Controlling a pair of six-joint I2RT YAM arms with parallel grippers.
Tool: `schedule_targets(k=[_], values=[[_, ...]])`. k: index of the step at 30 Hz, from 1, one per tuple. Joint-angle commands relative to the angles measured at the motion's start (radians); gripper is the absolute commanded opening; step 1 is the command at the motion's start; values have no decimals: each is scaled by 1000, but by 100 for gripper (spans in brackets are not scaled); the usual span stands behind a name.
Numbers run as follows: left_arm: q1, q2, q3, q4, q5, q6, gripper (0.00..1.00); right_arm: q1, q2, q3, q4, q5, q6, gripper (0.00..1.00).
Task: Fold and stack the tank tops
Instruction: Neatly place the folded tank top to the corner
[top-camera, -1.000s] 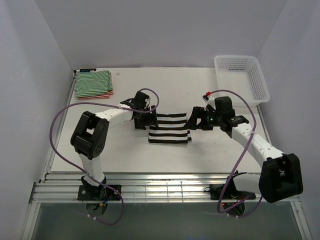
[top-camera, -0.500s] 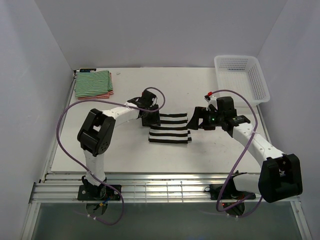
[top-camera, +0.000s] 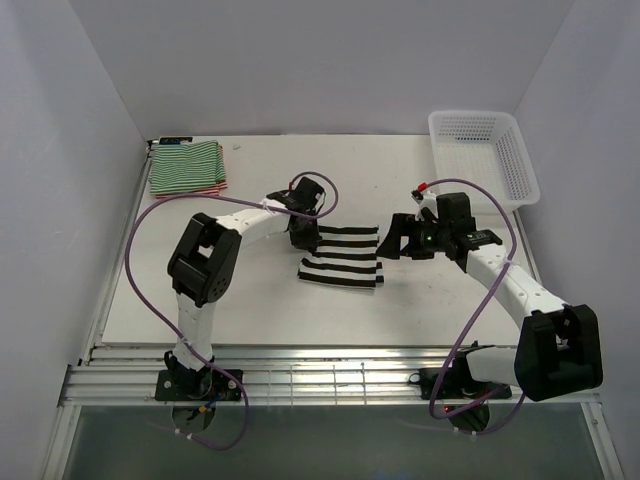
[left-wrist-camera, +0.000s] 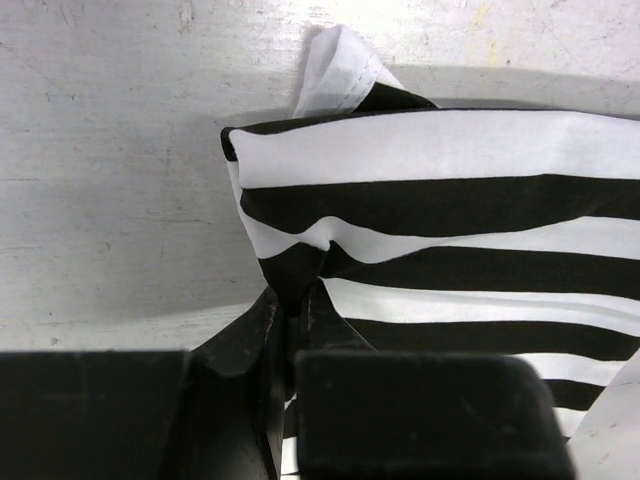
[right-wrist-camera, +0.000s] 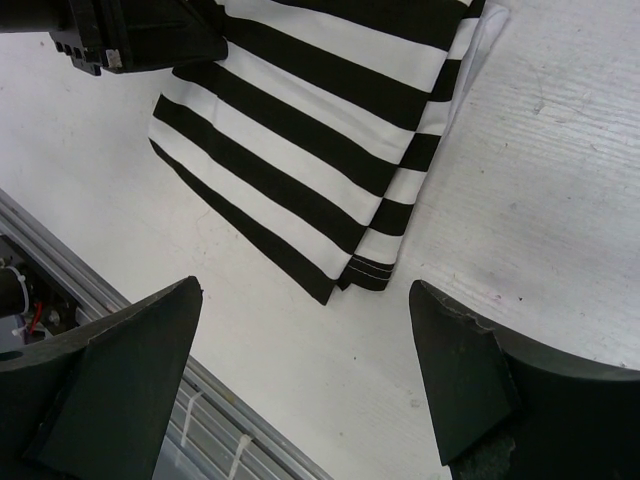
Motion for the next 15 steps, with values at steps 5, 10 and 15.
schedule_targets(k=[5, 10, 15], values=[[-15, 115, 15, -201, -268, 48, 0, -15, 8, 11, 10, -16, -47, 90], [-13, 14, 50, -204, -529, 120, 0, -18, 10, 11, 12, -13, -59, 90], [-9, -14, 104, -204, -661, 250, 0, -25, 22, 19, 13, -15, -67, 90]])
